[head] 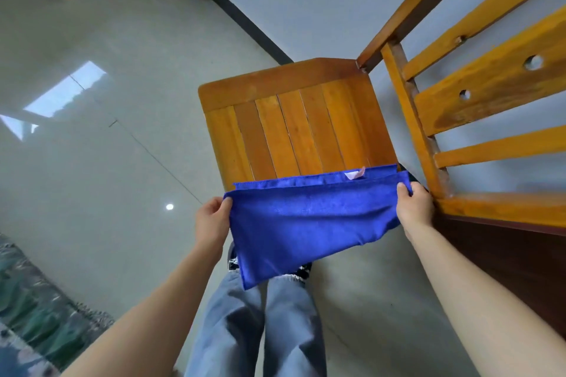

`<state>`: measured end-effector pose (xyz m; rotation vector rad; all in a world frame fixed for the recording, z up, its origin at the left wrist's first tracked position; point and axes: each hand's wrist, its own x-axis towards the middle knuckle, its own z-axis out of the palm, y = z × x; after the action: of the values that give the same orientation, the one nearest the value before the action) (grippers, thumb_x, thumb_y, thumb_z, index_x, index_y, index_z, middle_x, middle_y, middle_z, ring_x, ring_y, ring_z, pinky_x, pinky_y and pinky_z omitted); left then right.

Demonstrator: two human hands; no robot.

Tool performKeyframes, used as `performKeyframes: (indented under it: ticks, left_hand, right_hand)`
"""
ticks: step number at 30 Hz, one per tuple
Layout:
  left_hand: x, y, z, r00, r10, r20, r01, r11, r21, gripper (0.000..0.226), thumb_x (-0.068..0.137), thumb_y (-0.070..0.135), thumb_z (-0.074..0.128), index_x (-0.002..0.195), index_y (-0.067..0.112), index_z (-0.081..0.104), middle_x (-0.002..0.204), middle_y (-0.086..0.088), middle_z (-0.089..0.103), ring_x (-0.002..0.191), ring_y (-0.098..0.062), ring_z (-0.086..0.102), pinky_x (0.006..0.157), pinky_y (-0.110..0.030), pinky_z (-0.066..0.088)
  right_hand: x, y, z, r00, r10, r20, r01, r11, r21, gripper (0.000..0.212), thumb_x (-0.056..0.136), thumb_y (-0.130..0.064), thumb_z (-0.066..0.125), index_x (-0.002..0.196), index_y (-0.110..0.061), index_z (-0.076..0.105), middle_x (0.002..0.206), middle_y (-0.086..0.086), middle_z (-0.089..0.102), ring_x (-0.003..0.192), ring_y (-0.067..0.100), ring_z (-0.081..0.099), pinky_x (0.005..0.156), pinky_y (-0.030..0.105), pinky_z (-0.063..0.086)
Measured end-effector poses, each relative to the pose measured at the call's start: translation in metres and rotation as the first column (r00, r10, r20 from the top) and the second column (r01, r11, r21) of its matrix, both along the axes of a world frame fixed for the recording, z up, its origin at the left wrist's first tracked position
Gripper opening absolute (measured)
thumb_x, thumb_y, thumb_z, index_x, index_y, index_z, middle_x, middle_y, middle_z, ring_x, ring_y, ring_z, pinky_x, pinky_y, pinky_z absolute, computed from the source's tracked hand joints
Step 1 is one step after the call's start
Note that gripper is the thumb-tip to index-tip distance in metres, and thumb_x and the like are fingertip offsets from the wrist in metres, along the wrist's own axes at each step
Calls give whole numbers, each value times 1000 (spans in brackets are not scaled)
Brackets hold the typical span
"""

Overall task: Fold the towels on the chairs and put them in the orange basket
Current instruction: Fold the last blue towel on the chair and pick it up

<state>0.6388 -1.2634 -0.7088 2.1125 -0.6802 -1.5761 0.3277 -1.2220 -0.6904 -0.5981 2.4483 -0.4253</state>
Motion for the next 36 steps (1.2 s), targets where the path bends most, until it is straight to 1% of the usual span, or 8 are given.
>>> performKeyframes:
  ticks: [3, 7, 11, 19, 25, 31, 33, 36]
  left_hand:
    - [-7, -12, -10, 999, -6, 41, 6, 1000, -8, 17, 92, 10, 48, 78, 3, 57, 68, -7, 50, 65, -19, 43, 63, -31, 38]
    - [-9, -16, -19, 997, 41, 67, -40, 999, -16, 9, 91, 7, 52, 90, 7, 61, 69, -4, 59, 62, -15, 50, 58, -26, 42]
    - [-11, -17, -25, 988, 19, 152, -18, 1000, -11, 10, 87, 4, 54, 90, 9, 62, 65, -3, 56, 63, -18, 49, 59, -26, 42]
    - [-22, -25, -23, 917, -110, 382, 115, 993, 8, 22, 84, 12, 59, 106, 12, 60, 75, 0, 53, 72, -21, 52, 65, -30, 41]
    - [-27, -26, -19, 626, -548, 555, 606, 789, 96, 33, 88, 8, 48, 119, 17, 53, 112, -10, 47, 90, -26, 52, 69, -32, 42]
    - [-22, -35, -18, 424, -707, 566, 736, 633, 240, 17, 84, 11, 52, 99, 6, 58, 109, -12, 49, 100, -31, 50, 70, -34, 41]
    - [-20, -38, -16, 444, -716, 539, 740, 632, 229, 11, 82, 11, 56, 92, 7, 59, 103, -10, 51, 100, -28, 50, 68, -31, 38]
    - [-16, -41, -2, 626, -648, 433, 661, 736, 146, 5, 77, 7, 60, 79, 9, 58, 88, -7, 57, 87, -27, 55, 59, -28, 38]
  right_hand:
    - [-3, -14, -14, 1000, 15, 1, -15, 999, 35, 22, 99, -20, 38, 84, -5, 44, 68, 2, 41, 77, 24, 45, 67, 26, 30]
    - [-6, -25, -29, 999, 24, -40, -20, 995, 93, 28, 99, -18, 39, 73, -9, 44, 69, 4, 44, 79, 26, 48, 62, 30, 35]
    - [-7, -34, -33, 995, 3, -95, 10, 992, 128, 19, 96, -12, 44, 105, 1, 56, 99, 17, 58, 93, 30, 56, 74, 36, 44]
    - [-4, -39, -29, 990, 58, -129, -23, 967, 255, 39, 91, -5, 50, 129, -9, 42, 133, 22, 41, 117, 40, 46, 92, 52, 47]
    - [-7, -39, -31, 875, 438, -206, -331, 852, 406, 61, 89, -5, 54, 144, -15, 28, 140, 20, 36, 128, 36, 35, 98, 50, 38]
    - [-13, -36, -30, 731, 638, -242, -472, 729, 495, 31, 92, -13, 52, 122, -5, 49, 124, 17, 52, 116, 32, 48, 91, 40, 45]
    - [-15, -37, -26, 779, 586, -224, -453, 771, 447, 26, 92, -13, 51, 116, -3, 53, 119, 17, 54, 111, 32, 51, 86, 39, 47]
    - [-15, -39, -15, 908, 394, -142, -353, 903, 246, 9, 92, -9, 50, 97, -3, 54, 98, 15, 58, 92, 31, 56, 70, 34, 44]
